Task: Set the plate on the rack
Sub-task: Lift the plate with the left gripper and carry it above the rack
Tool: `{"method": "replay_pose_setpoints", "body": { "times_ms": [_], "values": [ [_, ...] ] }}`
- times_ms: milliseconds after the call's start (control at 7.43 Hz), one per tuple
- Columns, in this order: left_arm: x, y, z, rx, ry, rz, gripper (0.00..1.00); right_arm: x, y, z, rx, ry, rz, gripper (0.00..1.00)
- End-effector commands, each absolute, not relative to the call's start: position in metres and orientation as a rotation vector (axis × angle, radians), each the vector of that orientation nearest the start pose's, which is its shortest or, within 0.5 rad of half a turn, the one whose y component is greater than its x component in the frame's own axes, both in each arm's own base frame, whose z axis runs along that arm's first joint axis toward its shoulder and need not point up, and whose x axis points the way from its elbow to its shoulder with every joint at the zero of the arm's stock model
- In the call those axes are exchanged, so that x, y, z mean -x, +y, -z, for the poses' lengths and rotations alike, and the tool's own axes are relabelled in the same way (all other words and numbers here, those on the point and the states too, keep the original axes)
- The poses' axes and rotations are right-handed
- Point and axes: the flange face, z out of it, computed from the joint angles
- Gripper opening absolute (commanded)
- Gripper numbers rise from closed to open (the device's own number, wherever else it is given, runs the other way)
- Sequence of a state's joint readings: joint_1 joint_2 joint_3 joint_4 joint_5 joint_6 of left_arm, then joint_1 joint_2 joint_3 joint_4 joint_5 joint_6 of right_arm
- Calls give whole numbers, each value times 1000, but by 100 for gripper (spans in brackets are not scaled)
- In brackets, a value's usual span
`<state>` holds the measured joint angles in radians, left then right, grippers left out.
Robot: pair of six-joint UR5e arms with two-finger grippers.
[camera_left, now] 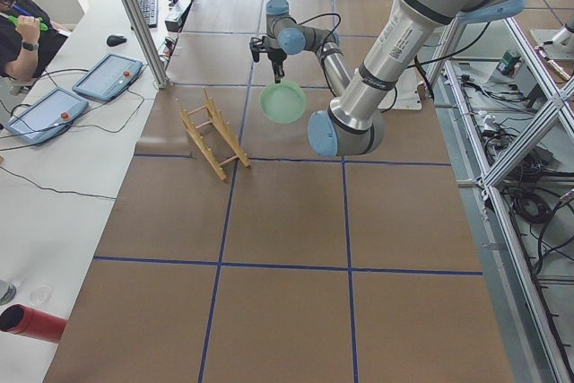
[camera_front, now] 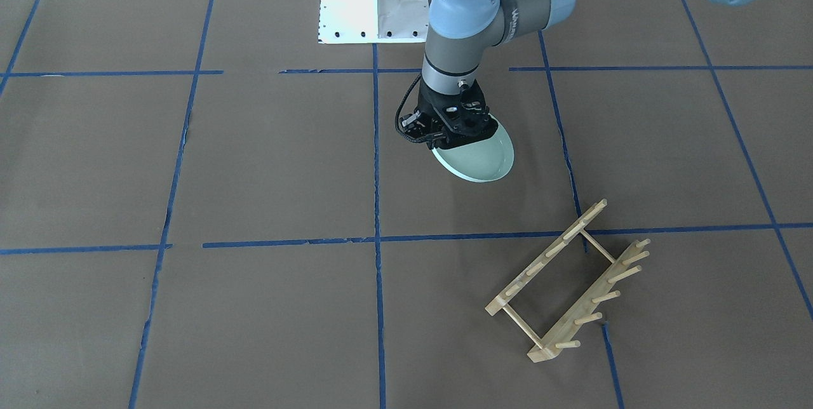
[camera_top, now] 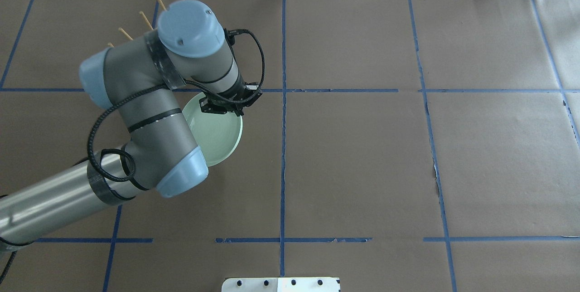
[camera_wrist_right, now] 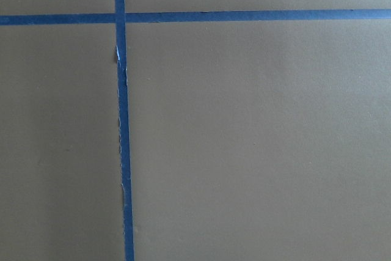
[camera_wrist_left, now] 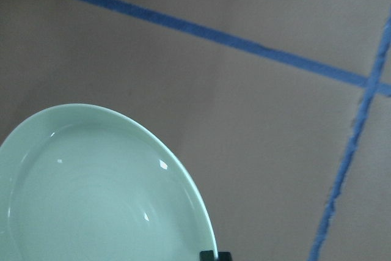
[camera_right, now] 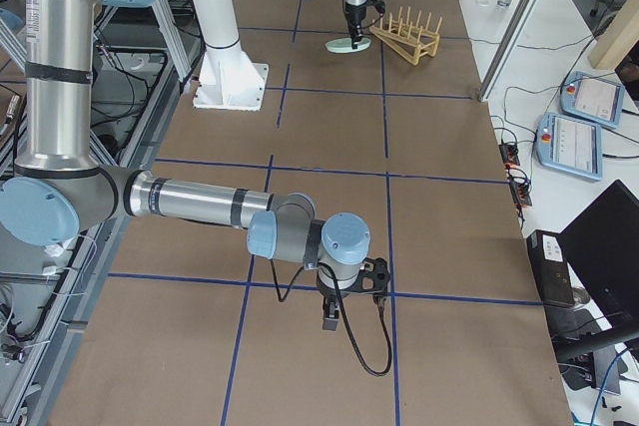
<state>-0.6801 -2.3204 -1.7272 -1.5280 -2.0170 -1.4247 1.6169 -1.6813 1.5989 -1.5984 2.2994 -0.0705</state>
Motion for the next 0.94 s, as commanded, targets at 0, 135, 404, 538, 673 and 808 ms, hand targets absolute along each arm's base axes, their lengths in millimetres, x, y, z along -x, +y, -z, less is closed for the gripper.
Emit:
{"method": "replay_pose_setpoints", "body": {
  "times_ms": [0,135,404,538,673,808],
  "values": [
    [-358,-535,-103,-71,1224,276,0,-88,-431,-702,62,-733,-18,100],
    [-311,-553,-92,-118,1311,276,0,-88,-431,-701,61,-733,-18,100],
    [-250,-575,-116,-174,1422,255,0,-88,-431,-702,62,-733,-18,100],
    [-237,-594,-131,-215,1454,269,0,-87,-431,-702,63,-733,-17,100],
    [-222,-611,-146,-245,1511,299,0,-87,-431,-702,63,-733,-17,100],
    [-213,-622,-163,-270,1585,316,0,-87,-432,-701,61,-733,-16,100]
  ]
}}
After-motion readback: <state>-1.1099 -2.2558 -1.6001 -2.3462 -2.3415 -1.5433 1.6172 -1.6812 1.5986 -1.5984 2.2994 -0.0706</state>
